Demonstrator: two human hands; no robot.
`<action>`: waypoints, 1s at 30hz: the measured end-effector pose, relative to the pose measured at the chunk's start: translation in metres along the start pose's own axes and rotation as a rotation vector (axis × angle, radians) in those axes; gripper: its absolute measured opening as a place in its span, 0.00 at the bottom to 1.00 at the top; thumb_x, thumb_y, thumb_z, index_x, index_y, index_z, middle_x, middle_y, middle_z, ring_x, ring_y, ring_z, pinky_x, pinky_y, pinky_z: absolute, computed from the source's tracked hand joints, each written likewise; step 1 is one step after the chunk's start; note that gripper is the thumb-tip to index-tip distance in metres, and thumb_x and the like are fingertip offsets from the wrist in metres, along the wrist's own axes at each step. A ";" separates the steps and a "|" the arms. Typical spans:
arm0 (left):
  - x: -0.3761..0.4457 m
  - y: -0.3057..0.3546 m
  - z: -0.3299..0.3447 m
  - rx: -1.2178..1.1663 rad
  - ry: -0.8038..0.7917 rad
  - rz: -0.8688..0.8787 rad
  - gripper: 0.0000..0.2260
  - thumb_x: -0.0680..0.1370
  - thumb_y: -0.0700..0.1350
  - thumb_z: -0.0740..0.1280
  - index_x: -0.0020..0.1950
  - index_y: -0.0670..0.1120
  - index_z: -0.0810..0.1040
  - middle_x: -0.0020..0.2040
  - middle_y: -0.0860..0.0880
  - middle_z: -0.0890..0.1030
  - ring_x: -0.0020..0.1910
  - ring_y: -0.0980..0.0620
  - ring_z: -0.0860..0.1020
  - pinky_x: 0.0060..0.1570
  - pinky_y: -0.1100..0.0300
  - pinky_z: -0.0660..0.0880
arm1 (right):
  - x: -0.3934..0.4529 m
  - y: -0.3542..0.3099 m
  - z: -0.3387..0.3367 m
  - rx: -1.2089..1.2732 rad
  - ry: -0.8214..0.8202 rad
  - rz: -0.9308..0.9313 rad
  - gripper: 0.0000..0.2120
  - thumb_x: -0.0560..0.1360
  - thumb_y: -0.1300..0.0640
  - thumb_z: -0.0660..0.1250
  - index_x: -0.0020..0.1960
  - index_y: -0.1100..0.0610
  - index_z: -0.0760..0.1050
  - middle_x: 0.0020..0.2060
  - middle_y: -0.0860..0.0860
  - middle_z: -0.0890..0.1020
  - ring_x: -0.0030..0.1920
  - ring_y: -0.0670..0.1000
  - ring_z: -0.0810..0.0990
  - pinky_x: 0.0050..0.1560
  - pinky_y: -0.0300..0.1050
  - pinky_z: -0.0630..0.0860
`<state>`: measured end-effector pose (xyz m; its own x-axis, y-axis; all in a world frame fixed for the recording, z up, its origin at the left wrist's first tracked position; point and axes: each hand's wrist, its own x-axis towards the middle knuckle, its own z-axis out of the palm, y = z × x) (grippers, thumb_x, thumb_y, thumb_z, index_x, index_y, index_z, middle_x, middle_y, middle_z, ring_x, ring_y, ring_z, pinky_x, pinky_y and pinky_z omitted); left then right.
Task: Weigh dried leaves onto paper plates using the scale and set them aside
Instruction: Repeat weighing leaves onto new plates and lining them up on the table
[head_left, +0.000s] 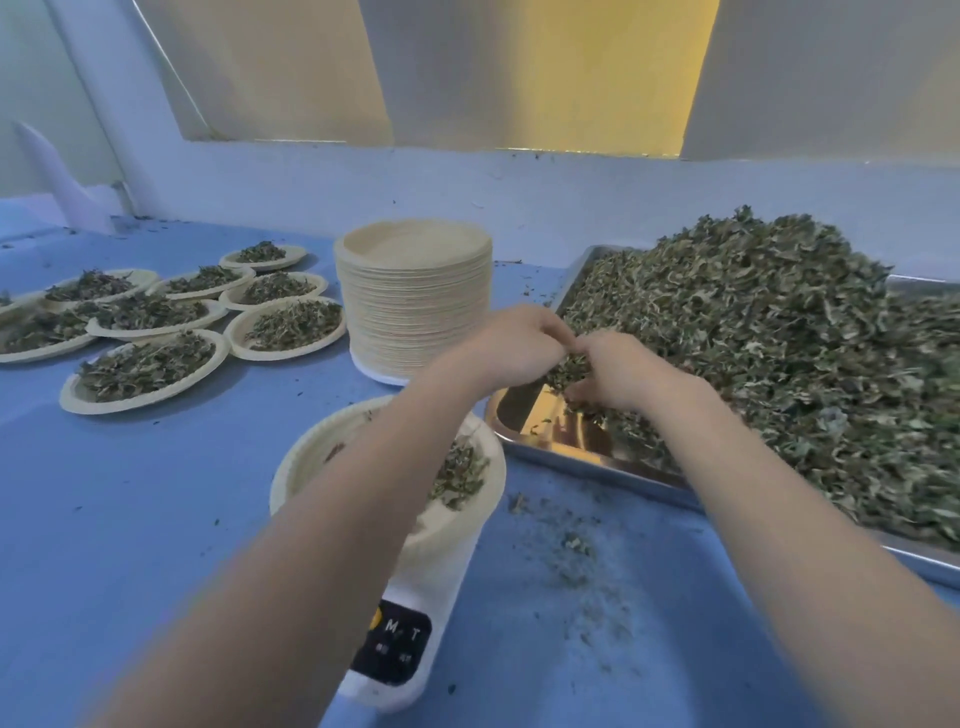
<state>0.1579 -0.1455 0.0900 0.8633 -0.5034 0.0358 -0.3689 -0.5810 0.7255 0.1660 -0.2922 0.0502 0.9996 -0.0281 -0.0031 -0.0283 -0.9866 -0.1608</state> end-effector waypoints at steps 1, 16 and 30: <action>0.005 0.000 0.001 0.005 -0.020 -0.015 0.13 0.77 0.36 0.59 0.55 0.47 0.78 0.56 0.41 0.78 0.55 0.43 0.76 0.59 0.51 0.74 | 0.006 0.000 0.004 -0.045 -0.037 -0.011 0.27 0.75 0.51 0.68 0.72 0.56 0.66 0.65 0.59 0.72 0.63 0.59 0.73 0.62 0.50 0.72; 0.010 -0.001 -0.006 -0.134 -0.022 -0.140 0.13 0.80 0.36 0.57 0.61 0.45 0.73 0.46 0.46 0.74 0.45 0.49 0.73 0.49 0.57 0.76 | -0.011 -0.008 -0.022 0.370 0.163 -0.096 0.07 0.73 0.54 0.72 0.50 0.52 0.83 0.39 0.47 0.82 0.38 0.45 0.78 0.47 0.41 0.75; -0.102 -0.027 -0.079 0.024 0.118 -0.274 0.11 0.77 0.41 0.63 0.57 0.41 0.78 0.53 0.46 0.80 0.47 0.47 0.79 0.49 0.56 0.75 | -0.069 -0.112 -0.031 0.665 0.050 -0.373 0.05 0.71 0.53 0.74 0.46 0.48 0.83 0.39 0.48 0.85 0.36 0.46 0.83 0.36 0.32 0.76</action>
<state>0.1075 -0.0280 0.1210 0.9656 -0.2481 -0.0784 -0.1231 -0.7009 0.7025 0.1001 -0.1844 0.0986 0.9409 0.2653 0.2107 0.3344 -0.6280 -0.7027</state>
